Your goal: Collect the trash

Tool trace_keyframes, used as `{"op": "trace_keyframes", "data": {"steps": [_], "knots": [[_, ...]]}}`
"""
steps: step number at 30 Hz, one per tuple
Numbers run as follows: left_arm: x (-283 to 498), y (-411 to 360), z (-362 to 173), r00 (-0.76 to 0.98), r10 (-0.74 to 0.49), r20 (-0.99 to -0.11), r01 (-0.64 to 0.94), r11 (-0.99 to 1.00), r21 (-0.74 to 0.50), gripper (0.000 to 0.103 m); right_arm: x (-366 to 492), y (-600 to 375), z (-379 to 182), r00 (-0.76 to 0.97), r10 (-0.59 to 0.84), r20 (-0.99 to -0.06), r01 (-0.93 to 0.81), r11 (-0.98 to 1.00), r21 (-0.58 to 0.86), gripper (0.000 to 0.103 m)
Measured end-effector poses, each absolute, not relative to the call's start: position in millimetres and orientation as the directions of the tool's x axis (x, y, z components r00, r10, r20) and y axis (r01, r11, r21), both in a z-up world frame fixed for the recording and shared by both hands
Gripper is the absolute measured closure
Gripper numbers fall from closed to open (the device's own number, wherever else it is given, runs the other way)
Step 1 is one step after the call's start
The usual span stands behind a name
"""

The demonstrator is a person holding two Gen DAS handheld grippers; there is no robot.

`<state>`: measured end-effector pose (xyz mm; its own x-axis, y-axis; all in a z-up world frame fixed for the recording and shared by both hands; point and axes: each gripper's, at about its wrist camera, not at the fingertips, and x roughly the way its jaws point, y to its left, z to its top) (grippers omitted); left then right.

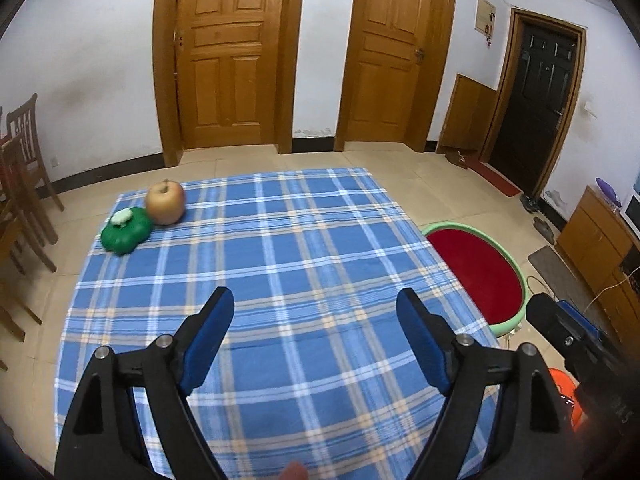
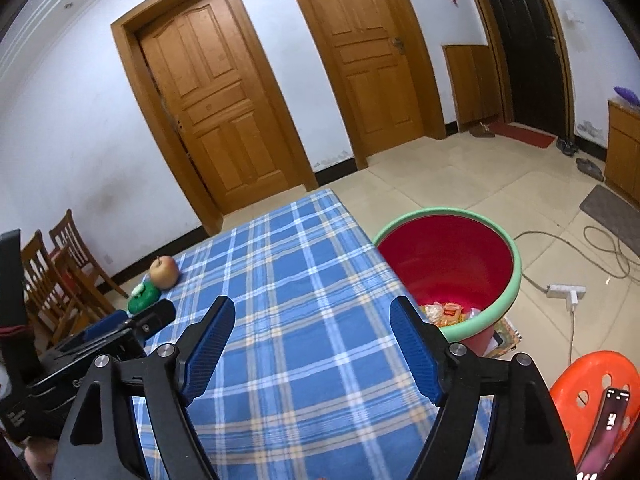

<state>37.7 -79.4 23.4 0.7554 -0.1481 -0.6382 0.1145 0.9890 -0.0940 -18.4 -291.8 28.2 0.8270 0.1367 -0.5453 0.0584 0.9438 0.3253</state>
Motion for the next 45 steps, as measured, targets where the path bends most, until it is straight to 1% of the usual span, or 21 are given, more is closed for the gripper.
{"op": "trace_keyframes", "data": {"steps": [5,18,45], "knots": [[26.2,-70.0,17.9,0.762,-0.098,-0.640,0.088,0.995,-0.048,0.020,-26.6,-275.1,24.7,0.837,0.093,-0.539,0.063,0.963,0.263,0.023],[17.7,-57.2,3.1,0.756,-0.087,-0.648,0.059,0.996,-0.065,0.020,-36.2,-255.1,15.1,0.845,0.041,-0.533,0.068,0.981,0.183,0.023],[17.8,-47.2,-8.2,0.751,-0.056,-0.658,0.018,0.998,-0.065,0.020,-39.4,-256.6,10.2,0.848,0.030,-0.529,0.079,0.980,0.181,0.022]]}}
